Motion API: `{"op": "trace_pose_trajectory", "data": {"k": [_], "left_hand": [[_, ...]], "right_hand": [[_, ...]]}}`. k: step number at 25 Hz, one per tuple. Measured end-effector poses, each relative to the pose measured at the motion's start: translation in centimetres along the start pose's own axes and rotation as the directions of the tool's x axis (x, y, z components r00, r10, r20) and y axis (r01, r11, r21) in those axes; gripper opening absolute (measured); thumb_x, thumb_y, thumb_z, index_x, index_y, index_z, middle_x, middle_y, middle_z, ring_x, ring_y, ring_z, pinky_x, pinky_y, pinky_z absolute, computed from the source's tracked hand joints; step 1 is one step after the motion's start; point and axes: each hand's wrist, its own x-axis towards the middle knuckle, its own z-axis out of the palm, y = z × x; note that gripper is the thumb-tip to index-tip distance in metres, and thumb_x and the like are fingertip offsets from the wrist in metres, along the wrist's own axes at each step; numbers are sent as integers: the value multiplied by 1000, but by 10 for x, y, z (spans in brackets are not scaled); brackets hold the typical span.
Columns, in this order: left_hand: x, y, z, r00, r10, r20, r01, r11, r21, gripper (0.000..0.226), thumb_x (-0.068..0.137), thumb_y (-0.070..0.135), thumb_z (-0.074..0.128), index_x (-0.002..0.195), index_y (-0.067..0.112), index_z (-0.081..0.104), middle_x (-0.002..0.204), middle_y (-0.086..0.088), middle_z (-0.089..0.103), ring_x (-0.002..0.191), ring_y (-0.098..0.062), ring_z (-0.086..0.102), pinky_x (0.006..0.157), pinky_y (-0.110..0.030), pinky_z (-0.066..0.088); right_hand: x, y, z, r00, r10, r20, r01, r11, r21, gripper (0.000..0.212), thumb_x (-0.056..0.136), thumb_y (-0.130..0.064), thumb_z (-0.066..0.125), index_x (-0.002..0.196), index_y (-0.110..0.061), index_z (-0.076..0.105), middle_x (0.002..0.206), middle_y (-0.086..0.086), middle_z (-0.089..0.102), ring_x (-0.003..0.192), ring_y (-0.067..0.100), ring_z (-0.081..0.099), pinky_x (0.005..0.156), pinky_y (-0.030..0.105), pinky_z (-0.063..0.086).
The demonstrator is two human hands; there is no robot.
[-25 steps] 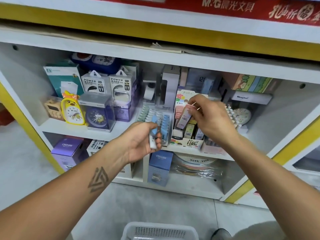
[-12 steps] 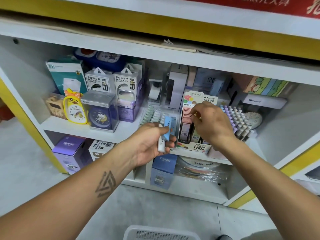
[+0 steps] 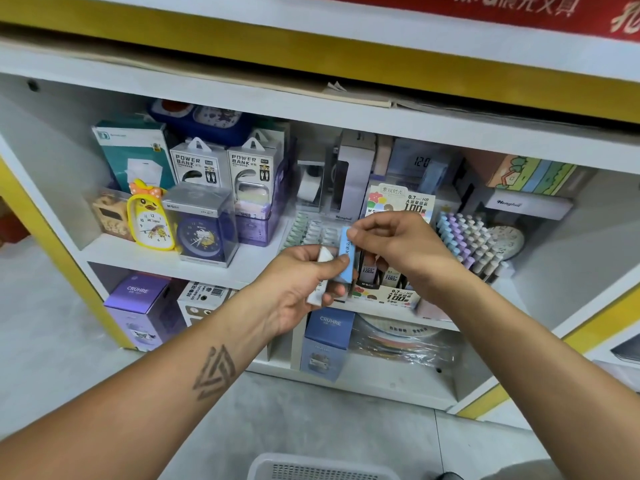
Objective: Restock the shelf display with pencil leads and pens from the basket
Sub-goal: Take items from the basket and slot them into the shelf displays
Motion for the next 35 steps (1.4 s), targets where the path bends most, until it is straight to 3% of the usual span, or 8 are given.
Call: {"op": "trace_pose_trajectory", "data": {"k": [5,8,15,25,29,31,33,35], "left_hand": [[3,1,-5,999,-7,-48,2,995,-96,22,81,6,75,103,8,72,77,-9,66,48,-13,47,38,-18,32],[5,5,-8,996,21,-89,-34,989,-145,11,80,7,76,86,13,70,65,-2,64,42,-8,43,37,-15,28],[5,23,-18,975,50,-216,-80,988,-134,32,86,26,74,110,8,64,72,-11,67,40,-12,41,38,-17,27],[5,26,-27,969,5,-248,-21,998,-62,21,92,19,65,104,2,68,71,-15,71,37,-11,39,38,-17,25],[3,26,-26,962,-67,-263,58,997,-43,20,95,24,60,89,6,64,62,-9,66,37,-11,40,38,-15,26],[2,29,-28,965,-105,-241,81,991,-107,25,98,24,51,81,9,61,60,-10,62,40,-14,43,38,-16,29],[-1,31,-28,972,-129,-197,95,981,-172,29,97,18,40,85,7,63,60,-13,62,43,-17,46,41,-18,34],[-4,33,-28,977,-126,-175,91,977,-192,31,94,11,35,96,2,65,62,-16,65,47,-19,50,45,-22,38]], "right_hand": [[0,-1,-3,993,80,90,-91,987,131,27,81,-8,79,106,-5,68,81,9,74,69,20,65,64,34,47],[-3,-1,6,977,105,187,-128,985,119,30,81,-7,79,107,-1,65,89,15,77,75,25,73,65,31,55],[2,-1,3,997,69,38,-75,975,207,18,83,5,73,101,1,72,81,18,76,63,20,71,57,21,56],[7,1,4,999,40,3,-39,947,318,17,87,6,67,104,9,67,88,24,74,71,23,74,64,21,59],[9,-5,-3,995,-36,-96,50,988,149,9,87,5,69,95,1,71,89,19,75,73,22,76,66,20,59],[15,-10,-10,978,-115,-174,96,988,-117,10,88,1,70,94,-6,72,90,13,75,71,17,75,65,18,58],[29,-15,-16,942,-283,-181,135,813,-566,14,89,-7,71,101,-13,73,91,2,74,78,13,72,75,22,57],[43,-22,-16,923,-370,-105,164,626,-763,15,90,-11,70,104,-15,73,95,1,74,88,17,69,83,33,58]]}}
